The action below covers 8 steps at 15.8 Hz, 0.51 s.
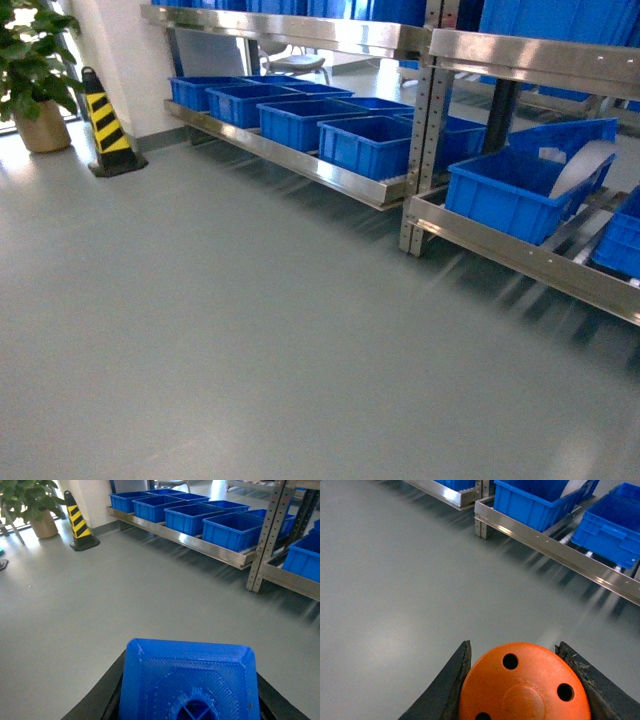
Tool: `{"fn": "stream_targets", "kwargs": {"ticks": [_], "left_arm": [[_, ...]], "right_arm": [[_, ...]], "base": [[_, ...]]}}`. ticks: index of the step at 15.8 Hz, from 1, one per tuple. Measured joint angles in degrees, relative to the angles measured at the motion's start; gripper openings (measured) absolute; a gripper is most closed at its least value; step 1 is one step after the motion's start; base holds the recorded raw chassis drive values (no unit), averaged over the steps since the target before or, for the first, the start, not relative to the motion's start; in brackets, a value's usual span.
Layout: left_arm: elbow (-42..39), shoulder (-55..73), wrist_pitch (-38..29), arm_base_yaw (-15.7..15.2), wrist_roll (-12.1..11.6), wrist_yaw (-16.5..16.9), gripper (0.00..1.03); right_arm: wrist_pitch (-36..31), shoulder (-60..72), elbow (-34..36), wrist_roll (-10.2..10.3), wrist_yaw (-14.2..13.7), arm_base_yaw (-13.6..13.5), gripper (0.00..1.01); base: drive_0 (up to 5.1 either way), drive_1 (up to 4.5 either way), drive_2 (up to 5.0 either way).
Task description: Sort blue parts and orange caps into right shelf containers
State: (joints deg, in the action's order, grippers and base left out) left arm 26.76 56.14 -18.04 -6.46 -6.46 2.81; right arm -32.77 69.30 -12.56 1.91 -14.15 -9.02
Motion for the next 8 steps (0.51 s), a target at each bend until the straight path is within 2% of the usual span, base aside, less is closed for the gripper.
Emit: {"fn": "stream_targets", "kwargs": {"ticks": [8], "left_arm": [[0.0,0.0,0.02,0.0,0.0,0.0,0.44]], "right_arm": [[0.0,0.0,0.0,0.0,0.0,0.0,0.43]], "base": [[-1.6,-1.6,-1.6]]}}
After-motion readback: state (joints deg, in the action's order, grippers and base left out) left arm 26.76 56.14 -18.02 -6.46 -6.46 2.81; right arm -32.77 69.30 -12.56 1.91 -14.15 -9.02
